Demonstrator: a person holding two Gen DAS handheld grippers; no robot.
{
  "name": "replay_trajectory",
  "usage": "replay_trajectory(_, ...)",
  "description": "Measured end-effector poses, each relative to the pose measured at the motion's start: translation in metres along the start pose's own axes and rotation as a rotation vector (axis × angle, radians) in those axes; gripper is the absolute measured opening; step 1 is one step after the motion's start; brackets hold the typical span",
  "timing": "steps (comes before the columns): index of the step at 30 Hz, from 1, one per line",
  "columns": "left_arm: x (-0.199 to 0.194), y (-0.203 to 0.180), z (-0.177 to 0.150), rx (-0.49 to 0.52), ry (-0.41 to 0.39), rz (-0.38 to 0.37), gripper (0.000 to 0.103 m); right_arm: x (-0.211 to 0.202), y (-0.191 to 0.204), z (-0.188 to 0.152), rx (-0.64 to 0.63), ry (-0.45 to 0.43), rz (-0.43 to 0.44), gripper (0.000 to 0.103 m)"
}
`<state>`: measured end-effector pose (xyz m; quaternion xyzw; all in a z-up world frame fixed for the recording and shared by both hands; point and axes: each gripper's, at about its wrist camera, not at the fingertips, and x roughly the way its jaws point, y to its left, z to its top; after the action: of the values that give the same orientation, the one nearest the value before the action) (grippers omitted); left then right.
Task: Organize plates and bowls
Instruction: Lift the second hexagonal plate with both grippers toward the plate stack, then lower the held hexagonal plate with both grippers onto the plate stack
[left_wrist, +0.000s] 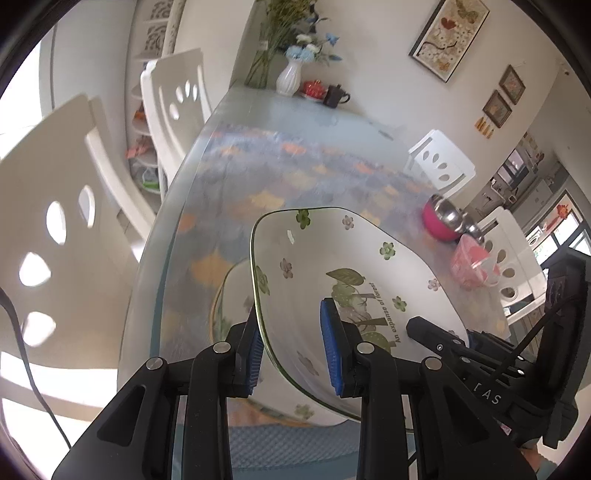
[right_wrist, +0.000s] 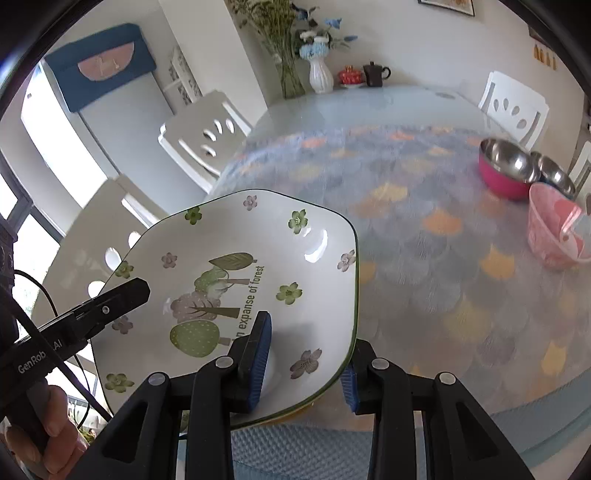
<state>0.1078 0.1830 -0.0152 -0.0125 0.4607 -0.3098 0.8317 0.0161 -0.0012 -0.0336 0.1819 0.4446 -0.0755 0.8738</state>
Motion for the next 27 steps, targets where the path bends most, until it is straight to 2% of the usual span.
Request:
replay_trajectory(13, 0.023, 0.02, -0.018, -0.001, 0.043, 0.02, 0.025, 0.033, 0.007, -0.016, -0.007, 0.057, -0.021, 0.033)
replay_trajectory(27, 0.038, 0.031, -0.023, -0.008, 0.076, -0.001, 0.025, 0.044, 0.008, -0.017, -0.015, 0.064, -0.055, 0.032)
